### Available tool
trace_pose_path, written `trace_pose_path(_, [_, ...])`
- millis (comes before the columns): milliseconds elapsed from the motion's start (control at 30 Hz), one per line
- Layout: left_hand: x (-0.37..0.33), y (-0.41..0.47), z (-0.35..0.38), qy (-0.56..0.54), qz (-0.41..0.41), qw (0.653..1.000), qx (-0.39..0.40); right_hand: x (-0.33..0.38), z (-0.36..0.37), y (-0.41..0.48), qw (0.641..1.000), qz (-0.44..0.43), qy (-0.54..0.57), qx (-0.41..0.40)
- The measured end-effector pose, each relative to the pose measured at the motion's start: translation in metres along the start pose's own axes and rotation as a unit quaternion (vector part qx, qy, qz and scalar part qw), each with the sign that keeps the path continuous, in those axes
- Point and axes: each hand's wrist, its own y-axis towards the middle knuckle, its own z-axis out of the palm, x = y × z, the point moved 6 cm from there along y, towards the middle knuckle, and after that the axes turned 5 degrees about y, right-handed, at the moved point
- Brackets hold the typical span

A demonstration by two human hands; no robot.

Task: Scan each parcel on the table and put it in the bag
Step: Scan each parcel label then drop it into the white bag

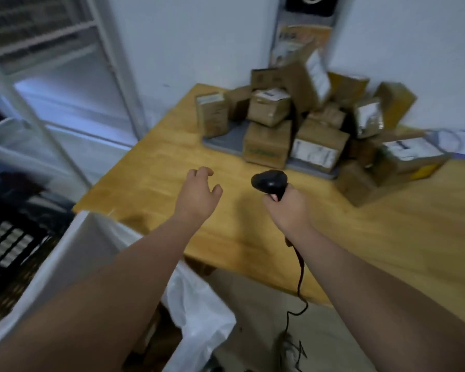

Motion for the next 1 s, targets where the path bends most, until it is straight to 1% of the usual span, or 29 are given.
trace_pose_path(133, [-0.062, 0.022, 0.032, 0.008, 0.059, 0.997, 0.046, -0.034, -0.066, 0.013, 0.994, 0.049, 0.038, -0.088])
trace_pose_path(200, [-0.092, 0.031, 0.050, 0.012, 0.083, 0.994, 0.067, -0.048, -0.099, 0.019, 0.989, 0.057, 0.054, -0.123])
trace_pose_path(267, [-0.120, 0.041, 0.068, 0.022, 0.110, 0.990, 0.086, -0.059, -0.129, 0.027, 0.987, 0.054, 0.039, -0.146])
trace_pose_path(367, [-0.158, 0.057, 0.094, 0.048, 0.147, 0.982, 0.109, -0.071, -0.167, 0.047, 0.986, 0.054, -0.010, -0.160])
trace_pose_path(433, [-0.177, 0.071, 0.112, 0.066, 0.168, 0.976, 0.124, -0.076, -0.186, 0.064, 0.985, 0.062, -0.019, -0.162])
trace_pose_path(567, [-0.205, 0.108, 0.144, 0.119, 0.214, 0.959, 0.144, -0.074, -0.208, 0.104, 0.988, 0.034, 0.006, -0.151])
trace_pose_path(633, [-0.220, 0.132, 0.155, 0.164, 0.236, 0.947, 0.145, -0.073, -0.215, 0.127, 0.988, 0.021, 0.025, -0.153])
trace_pose_path(733, [-0.244, 0.168, 0.173, 0.240, 0.270, 0.920, 0.150, -0.079, -0.220, 0.161, 0.986, 0.025, 0.070, -0.151])
trace_pose_path(833, [-0.267, 0.197, 0.202, 0.311, 0.305, 0.880, 0.189, -0.088, -0.227, 0.190, 0.980, 0.054, 0.133, -0.135])
trace_pose_path(900, [-0.280, 0.210, 0.223, 0.363, 0.326, 0.845, 0.220, -0.093, -0.233, 0.205, 0.978, 0.065, 0.151, -0.131])
trace_pose_path(1000, [-0.294, 0.220, 0.247, 0.453, 0.350, 0.779, 0.256, -0.102, -0.235, 0.219, 0.975, 0.079, 0.168, -0.125])
